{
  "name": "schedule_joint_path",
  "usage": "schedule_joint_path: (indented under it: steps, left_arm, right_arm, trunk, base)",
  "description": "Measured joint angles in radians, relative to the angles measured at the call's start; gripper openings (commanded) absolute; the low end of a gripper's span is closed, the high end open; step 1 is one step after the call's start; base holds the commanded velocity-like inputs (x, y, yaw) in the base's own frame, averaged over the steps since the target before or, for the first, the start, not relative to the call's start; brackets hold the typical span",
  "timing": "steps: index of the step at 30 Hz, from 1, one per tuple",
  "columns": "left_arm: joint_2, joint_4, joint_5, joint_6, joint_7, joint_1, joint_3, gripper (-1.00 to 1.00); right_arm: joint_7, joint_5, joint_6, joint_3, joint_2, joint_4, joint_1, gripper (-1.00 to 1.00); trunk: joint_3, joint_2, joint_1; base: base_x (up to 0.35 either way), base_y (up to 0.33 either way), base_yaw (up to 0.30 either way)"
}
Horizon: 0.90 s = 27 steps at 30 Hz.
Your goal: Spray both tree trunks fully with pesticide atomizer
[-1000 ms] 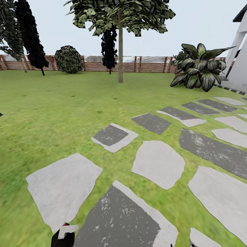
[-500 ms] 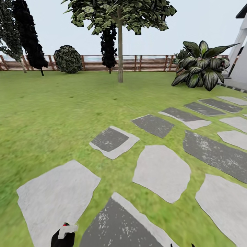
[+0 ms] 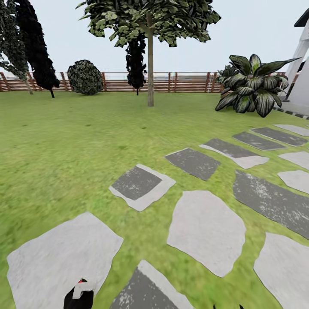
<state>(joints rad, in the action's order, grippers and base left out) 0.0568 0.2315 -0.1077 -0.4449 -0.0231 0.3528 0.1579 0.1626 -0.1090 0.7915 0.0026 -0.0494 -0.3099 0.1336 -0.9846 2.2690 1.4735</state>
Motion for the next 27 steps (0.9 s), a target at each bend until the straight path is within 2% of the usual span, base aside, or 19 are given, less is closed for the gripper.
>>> schedule_joint_path:
  steps: [27]
  left_arm:
    - [0.0,0.0,0.0,-0.001,-0.003,0.0,0.0,-1.0]
  right_arm:
    - [0.0,0.0,0.0,0.0,-0.001,0.0,0.0,1.0]
  trunk:
    - [0.0,0.0,0.0]
  base:
    - [0.34,0.0,0.0]
